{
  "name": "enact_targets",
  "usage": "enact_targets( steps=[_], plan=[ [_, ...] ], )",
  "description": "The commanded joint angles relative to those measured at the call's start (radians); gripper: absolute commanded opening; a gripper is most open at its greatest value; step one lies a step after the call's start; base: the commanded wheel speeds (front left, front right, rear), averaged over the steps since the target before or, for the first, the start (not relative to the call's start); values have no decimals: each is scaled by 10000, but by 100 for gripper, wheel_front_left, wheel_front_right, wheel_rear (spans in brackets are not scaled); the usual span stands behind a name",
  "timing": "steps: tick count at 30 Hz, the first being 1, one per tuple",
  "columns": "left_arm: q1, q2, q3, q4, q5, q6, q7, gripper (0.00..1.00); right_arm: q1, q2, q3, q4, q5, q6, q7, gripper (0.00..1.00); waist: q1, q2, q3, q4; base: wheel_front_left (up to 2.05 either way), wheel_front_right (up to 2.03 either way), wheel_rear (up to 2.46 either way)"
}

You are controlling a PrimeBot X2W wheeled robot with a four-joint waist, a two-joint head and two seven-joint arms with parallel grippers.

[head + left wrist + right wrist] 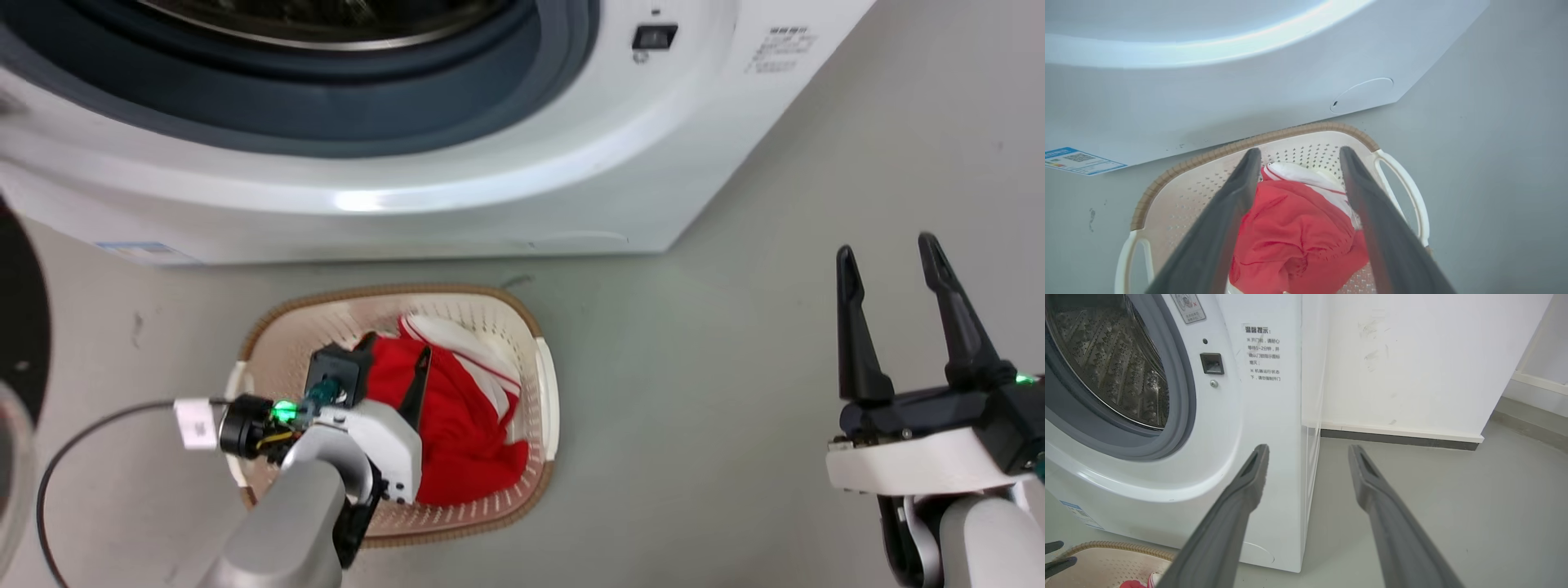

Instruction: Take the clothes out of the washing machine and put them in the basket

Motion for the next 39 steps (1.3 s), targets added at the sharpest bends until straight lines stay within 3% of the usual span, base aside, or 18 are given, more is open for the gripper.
enact_targets(
  steps=[1, 8, 22, 29, 39],
  plan=[
    [363, 27, 216, -337, 127, 113, -47, 100, 204, 0, -20, 60, -46, -7, -23, 100, 1, 0, -691, 322, 0, 0, 0],
    [1972, -137, 1797, -2800, 1158, 631, -37, 100, 723, -2, -131, 173, -131, -7, -23, 100, 1, 0, -1689, 579, 0, 0, 0],
    [4528, -1044, 4138, -6496, 2921, 749, -38, 100, 1848, -3, -160, 420, -4, -7, -23, 100, 1, 0, -3524, 795, 0, 0, 0],
    [5463, -1434, 4780, -7611, 3381, 663, -39, 100, 2245, -3, -112, 465, -6, -7, -23, 100, 1, 0, -4119, 830, 0, 0, 0],
    [6294, -1656, 5109, -7801, 3662, 434, -39, 100, 2674, -2, -207, 552, 139, -7, -23, 100, 1, 0, -4582, 834, 0, 0, 0]
  ],
)
